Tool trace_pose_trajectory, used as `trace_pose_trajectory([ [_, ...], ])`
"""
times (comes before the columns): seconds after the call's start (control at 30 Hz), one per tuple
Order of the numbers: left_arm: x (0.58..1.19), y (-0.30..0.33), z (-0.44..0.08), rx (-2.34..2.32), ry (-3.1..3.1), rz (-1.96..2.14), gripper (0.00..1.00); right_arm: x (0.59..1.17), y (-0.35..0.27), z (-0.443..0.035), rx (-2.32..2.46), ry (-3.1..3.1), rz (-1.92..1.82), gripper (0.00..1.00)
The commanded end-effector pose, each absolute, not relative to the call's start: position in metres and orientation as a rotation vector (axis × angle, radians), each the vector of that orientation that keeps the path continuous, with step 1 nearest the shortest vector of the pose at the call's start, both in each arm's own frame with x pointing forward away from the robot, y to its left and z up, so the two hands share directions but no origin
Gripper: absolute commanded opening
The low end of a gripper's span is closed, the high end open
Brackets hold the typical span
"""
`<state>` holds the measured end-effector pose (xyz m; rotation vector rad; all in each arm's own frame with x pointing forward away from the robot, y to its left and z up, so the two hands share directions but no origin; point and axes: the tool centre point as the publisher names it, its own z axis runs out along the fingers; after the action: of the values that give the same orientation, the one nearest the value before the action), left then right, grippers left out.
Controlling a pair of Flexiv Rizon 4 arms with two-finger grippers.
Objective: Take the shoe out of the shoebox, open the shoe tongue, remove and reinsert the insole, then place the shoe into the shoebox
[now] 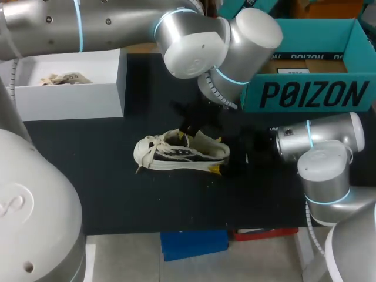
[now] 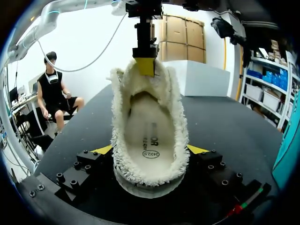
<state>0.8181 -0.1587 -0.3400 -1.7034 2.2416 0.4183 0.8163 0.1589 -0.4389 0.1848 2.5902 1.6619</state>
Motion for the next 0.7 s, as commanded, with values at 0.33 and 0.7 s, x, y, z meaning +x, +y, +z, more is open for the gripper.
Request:
trace_pose_trajectory([
  [0.33,0.806,-0.105,-0.324,-1.764,2.165,0.365,0.0,0.817,0.161,-0.44,0.186,2.595,1.659,0.0],
  [0.7,0.804,-0.082,-0.327,-1.817,2.097,0.414,1.0,0.817,0.161,-0.44,0.186,2.595,1.659,0.0],
])
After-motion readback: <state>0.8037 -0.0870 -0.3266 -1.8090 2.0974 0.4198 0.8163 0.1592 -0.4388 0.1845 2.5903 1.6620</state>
